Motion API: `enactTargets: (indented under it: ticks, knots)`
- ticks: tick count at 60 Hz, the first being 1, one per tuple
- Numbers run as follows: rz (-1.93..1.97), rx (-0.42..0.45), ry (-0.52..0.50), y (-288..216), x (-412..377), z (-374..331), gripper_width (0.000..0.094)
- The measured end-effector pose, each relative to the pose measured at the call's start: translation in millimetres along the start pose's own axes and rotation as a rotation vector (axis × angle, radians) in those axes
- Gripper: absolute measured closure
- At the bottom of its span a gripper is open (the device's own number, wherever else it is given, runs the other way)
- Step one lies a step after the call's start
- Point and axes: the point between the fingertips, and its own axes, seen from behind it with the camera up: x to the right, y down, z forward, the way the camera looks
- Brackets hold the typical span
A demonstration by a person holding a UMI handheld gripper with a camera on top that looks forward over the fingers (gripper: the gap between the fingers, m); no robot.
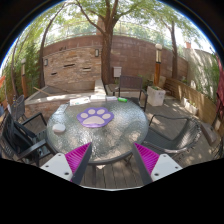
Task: Arrange mouse
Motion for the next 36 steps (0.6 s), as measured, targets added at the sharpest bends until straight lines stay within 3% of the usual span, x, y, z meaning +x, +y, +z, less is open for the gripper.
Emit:
enactTargets:
  ticks: [20,30,36]
  knots:
    - [-0.005,-0.124,-0.029,53.4,-31.2,-1.1,0.0103]
    - [-0.028,-0.197,-0.116,83.1,-111.6,21.3,0.0097]
    - [-0.047,-0.188,-0.172,81.4,-179.2,51.9,0.0098]
